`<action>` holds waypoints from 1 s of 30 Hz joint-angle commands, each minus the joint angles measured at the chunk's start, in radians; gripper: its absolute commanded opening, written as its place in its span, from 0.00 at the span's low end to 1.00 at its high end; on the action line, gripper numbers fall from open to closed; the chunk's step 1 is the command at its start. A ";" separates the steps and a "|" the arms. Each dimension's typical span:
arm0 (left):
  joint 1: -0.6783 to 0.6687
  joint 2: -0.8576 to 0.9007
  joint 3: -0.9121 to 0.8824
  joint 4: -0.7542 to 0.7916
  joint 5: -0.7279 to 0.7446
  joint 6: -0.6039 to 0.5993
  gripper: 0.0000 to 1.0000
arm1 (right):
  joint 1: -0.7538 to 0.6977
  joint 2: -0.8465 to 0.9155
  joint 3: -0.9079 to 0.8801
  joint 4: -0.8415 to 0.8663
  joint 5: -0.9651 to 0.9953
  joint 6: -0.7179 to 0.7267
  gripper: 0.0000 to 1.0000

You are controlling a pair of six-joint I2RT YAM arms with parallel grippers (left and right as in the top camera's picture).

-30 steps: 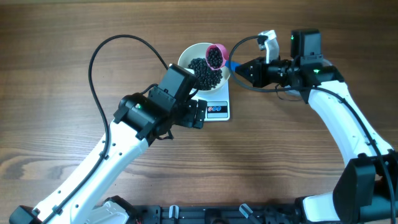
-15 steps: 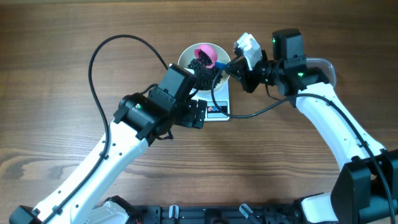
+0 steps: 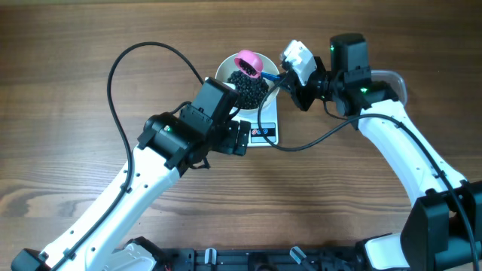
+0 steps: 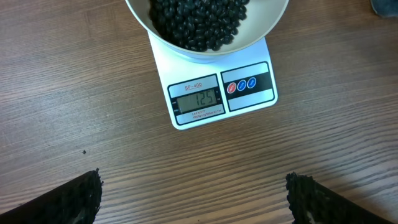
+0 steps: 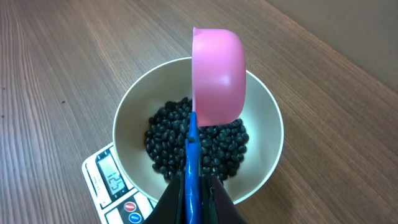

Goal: Scoop item into bowl and weigh 150g on scale
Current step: 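Tilt the scoop with the right gripper to pour beans into the bowl, then move the empty scoop with the right gripper back to the bean tub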

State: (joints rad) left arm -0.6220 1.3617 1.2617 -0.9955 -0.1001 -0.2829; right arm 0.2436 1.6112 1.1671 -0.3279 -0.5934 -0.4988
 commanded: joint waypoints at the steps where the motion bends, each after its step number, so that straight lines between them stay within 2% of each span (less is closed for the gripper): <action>1: -0.005 0.001 0.016 0.000 0.002 -0.010 1.00 | 0.002 0.006 0.003 0.002 0.002 -0.066 0.04; 3: -0.005 0.001 0.016 0.000 0.002 -0.010 1.00 | 0.002 0.006 0.003 -0.005 0.002 -0.172 0.04; 8: -0.005 0.001 0.016 0.000 0.002 -0.010 1.00 | 0.015 0.006 0.003 -0.005 0.087 -0.290 0.04; 15: -0.005 0.001 0.016 0.000 0.002 -0.010 1.00 | 0.032 0.006 0.003 -0.001 0.099 -0.303 0.04; 17: -0.005 0.001 0.016 0.000 0.002 -0.010 1.00 | 0.032 0.006 0.003 0.002 0.098 -0.230 0.04; 23: -0.005 0.001 0.016 0.000 0.002 -0.010 1.00 | -0.001 -0.038 0.003 0.138 0.054 0.359 0.04; 27: -0.005 0.001 0.016 0.000 0.002 -0.010 1.00 | -0.128 -0.143 0.003 0.085 0.093 0.397 0.04; 30: -0.005 0.001 0.016 0.000 0.002 -0.010 1.00 | -0.297 -0.216 0.003 -0.047 0.179 0.394 0.04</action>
State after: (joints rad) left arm -0.6220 1.3617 1.2617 -0.9966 -0.1001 -0.2829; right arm 0.0429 1.4517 1.1679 -0.3157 -0.4839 -0.1390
